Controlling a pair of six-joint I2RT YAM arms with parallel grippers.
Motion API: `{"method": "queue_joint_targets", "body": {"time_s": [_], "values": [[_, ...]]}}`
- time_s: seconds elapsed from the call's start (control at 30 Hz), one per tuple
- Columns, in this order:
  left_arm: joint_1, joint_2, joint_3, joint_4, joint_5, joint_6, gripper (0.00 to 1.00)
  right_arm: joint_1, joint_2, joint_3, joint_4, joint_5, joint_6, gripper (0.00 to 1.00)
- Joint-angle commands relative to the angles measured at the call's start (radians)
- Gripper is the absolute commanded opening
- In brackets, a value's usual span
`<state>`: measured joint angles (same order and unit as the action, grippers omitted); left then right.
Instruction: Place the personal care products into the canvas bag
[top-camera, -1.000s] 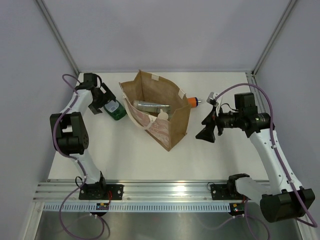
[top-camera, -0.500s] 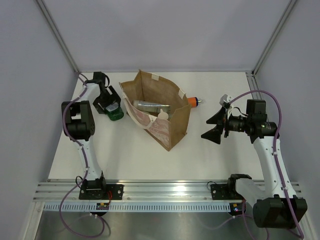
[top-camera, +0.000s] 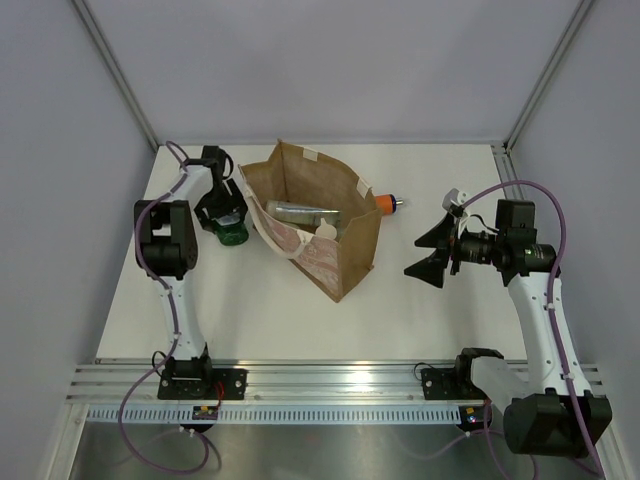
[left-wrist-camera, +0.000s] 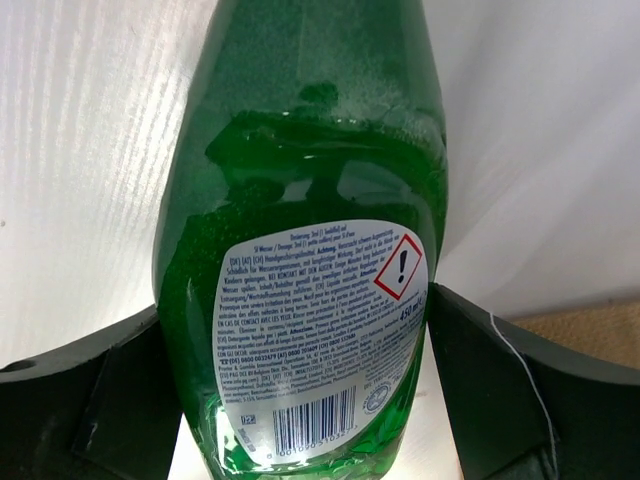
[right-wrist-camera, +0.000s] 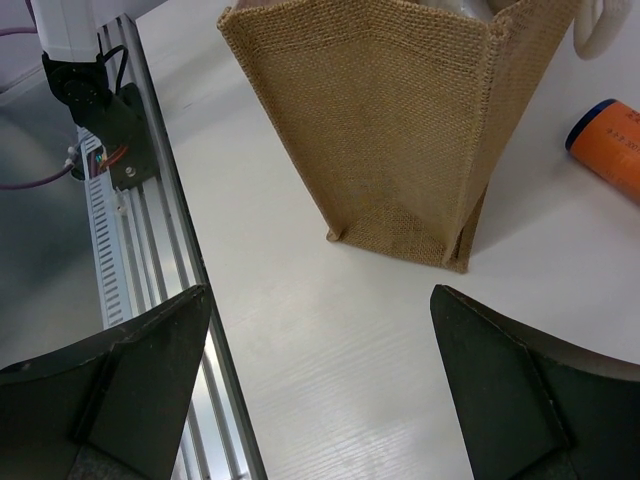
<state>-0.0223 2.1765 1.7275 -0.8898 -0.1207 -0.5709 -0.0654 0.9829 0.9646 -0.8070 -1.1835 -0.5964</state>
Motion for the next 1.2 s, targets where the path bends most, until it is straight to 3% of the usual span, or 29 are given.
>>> {"method": "queue_joint_targets", "body": {"time_s": [0.0,0.03,0.13,0.27,0.3,0.43,0.57,0.67,0.87,0.9,1.1,1.17], "values": [[0.016,-0.062,-0.084,0.018,0.120,0.132,0.50,-0.020,-0.009,0.017,-0.012,-0.053,-0.029,1.00],[0.021,-0.093,-0.120,0.061,0.257,0.161,0.55,-0.025,-0.009,0.019,-0.014,-0.057,-0.032,0.99],[0.061,-0.225,-0.271,0.211,0.459,0.229,0.71,-0.045,-0.009,0.022,-0.026,-0.076,-0.039,0.99],[0.116,-0.296,-0.364,0.276,0.555,0.227,0.75,-0.059,-0.003,0.029,-0.052,-0.096,-0.052,0.99],[0.127,-0.299,-0.391,0.296,0.579,0.220,0.73,-0.065,-0.001,0.031,-0.055,-0.102,-0.055,0.99],[0.170,-0.255,-0.431,0.313,0.738,0.189,0.39,-0.071,0.005,0.034,-0.069,-0.114,-0.065,0.99],[0.173,-0.248,-0.462,0.305,0.744,0.224,0.33,-0.076,0.017,0.040,-0.089,-0.122,-0.080,0.99],[0.170,-0.254,-0.477,0.298,0.718,0.244,0.50,-0.076,0.023,0.043,-0.096,-0.126,-0.086,0.99],[0.157,-0.254,-0.459,0.249,0.616,0.272,0.67,-0.076,0.034,0.046,-0.107,-0.130,-0.094,1.00],[0.154,-0.256,-0.454,0.244,0.600,0.272,0.76,-0.076,0.034,0.048,-0.106,-0.130,-0.095,1.00],[0.148,-0.264,-0.363,0.210,0.483,0.218,0.89,-0.076,0.042,0.051,-0.113,-0.131,-0.100,0.99],[0.147,-0.265,-0.333,0.203,0.449,0.195,0.99,-0.076,0.045,0.052,-0.116,-0.131,-0.100,0.99]]}}
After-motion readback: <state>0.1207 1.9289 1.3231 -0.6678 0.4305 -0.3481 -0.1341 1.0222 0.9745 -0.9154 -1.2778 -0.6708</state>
